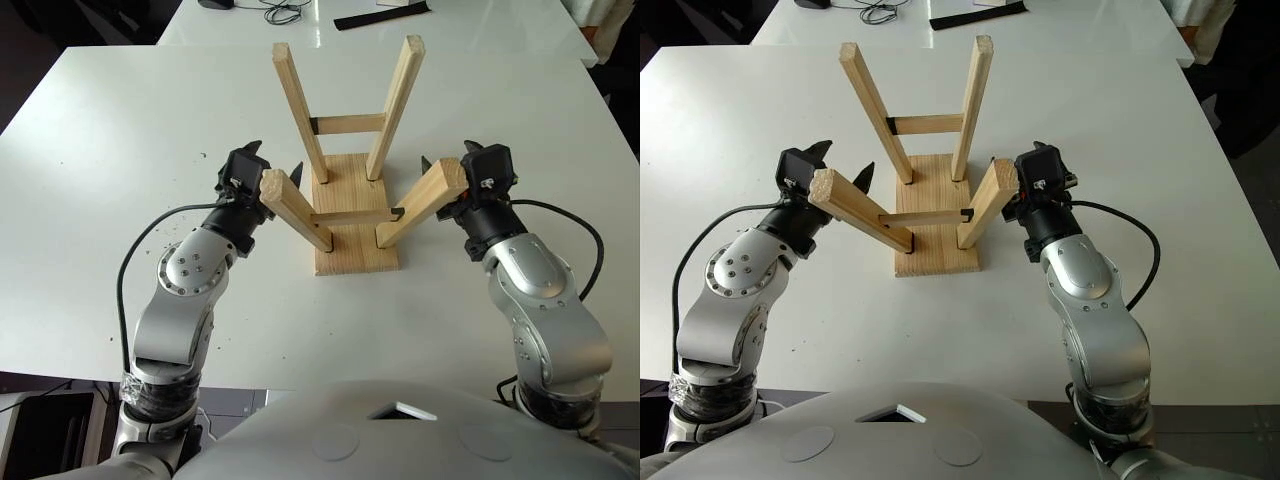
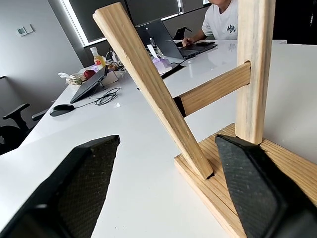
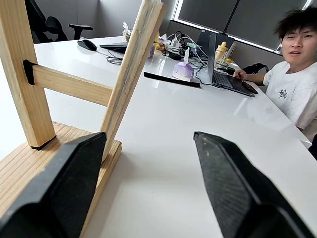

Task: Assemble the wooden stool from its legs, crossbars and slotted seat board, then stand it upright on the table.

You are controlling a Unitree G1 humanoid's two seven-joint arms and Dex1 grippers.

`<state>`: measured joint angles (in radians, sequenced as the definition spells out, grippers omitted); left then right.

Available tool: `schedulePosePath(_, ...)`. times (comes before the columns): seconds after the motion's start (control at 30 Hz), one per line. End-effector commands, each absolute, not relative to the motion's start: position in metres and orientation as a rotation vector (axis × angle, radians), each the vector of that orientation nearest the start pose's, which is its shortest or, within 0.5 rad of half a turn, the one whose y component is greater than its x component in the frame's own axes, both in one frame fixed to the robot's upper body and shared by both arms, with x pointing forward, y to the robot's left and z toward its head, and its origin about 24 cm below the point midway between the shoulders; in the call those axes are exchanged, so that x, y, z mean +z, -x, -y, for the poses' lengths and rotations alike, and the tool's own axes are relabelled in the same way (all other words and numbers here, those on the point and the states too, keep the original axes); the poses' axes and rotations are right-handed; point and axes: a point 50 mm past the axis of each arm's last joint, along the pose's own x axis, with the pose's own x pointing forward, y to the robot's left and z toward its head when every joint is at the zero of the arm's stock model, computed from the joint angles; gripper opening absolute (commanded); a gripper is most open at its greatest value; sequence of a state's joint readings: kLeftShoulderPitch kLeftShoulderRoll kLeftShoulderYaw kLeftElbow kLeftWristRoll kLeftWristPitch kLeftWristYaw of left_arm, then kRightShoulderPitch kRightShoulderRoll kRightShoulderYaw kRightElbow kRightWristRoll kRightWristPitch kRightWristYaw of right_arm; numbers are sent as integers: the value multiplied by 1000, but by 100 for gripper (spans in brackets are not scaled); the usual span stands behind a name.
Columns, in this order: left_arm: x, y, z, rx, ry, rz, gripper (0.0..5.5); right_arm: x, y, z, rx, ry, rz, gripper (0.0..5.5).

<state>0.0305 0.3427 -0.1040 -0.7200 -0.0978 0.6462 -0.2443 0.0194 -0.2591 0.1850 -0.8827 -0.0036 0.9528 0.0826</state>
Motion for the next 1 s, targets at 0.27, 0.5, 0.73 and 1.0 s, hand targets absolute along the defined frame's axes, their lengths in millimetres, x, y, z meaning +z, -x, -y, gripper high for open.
schedulePosePath(0.27, 108, -214, -150, -698, -348, -72, 360, 79, -135, 210, 806, 663, -730, 328)
schedulePosePath(0.5, 66, -217, -153, -889, -433, -70, 360, 71, -134, 191, 966, 612, -689, 328)
schedulePosePath(0.73, 23, -223, -148, -1062, -640, 9, 360, 56, -143, 167, 984, 589, -640, 328)
schedulePosePath(1.0, 35, -200, -127, -1170, -599, 116, 360, 46, -180, 167, 773, 572, -561, 328)
